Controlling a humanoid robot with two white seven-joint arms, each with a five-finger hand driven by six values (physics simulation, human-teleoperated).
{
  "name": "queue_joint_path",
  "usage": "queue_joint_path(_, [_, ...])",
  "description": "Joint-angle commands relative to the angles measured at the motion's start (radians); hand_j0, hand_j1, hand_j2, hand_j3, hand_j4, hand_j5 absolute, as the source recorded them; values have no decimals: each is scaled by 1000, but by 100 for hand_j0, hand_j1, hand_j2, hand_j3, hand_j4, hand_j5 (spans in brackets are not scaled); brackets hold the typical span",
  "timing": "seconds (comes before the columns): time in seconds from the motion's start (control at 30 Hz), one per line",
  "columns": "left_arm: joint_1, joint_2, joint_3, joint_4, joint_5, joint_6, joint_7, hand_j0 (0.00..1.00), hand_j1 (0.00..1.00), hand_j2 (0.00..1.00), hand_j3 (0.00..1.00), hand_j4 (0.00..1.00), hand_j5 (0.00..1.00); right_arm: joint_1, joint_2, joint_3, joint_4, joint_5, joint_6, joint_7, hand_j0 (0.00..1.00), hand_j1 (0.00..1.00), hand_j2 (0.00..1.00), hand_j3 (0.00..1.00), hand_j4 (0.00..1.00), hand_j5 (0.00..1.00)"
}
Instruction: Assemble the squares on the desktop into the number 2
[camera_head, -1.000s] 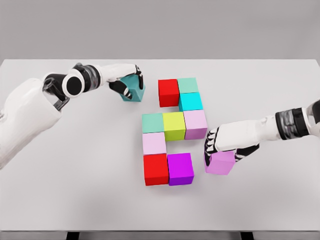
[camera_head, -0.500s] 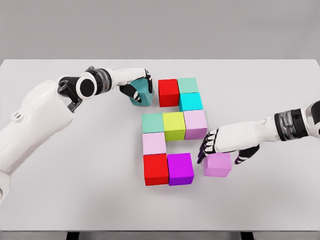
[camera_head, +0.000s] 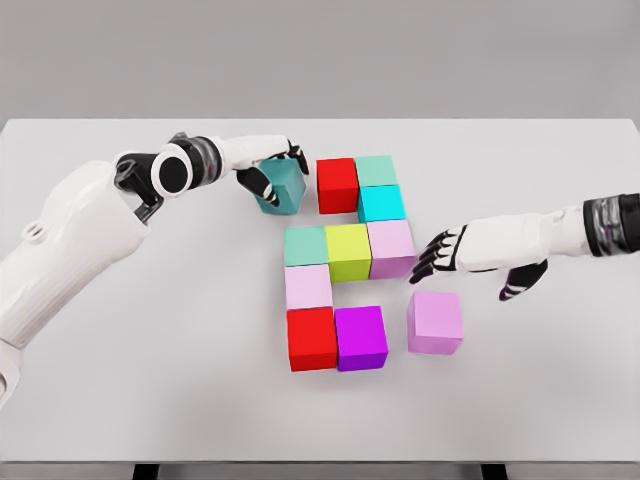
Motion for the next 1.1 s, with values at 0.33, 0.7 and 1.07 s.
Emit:
queue_joint_path(0.33, [0, -12, 2, 3, 0, -1, 33, 83, 83, 83, 83, 83, 83, 23, 28, -13, 140, 124, 2, 0, 100, 100, 100, 100, 100, 100])
queue_joint_path(0.7, [0, -8, 11, 1, 5, -1, 40, 90, 90, 90, 90, 90, 90, 49, 37, -5, 95, 130, 2, 0, 100, 100, 100, 100, 100, 100])
queue_joint_path(1.07, [2, 11, 16, -7, 39, -6, 41, 100, 100, 100, 100, 100, 100, 54, 38, -5, 63, 130, 2, 0, 100, 100, 100, 100, 100, 100])
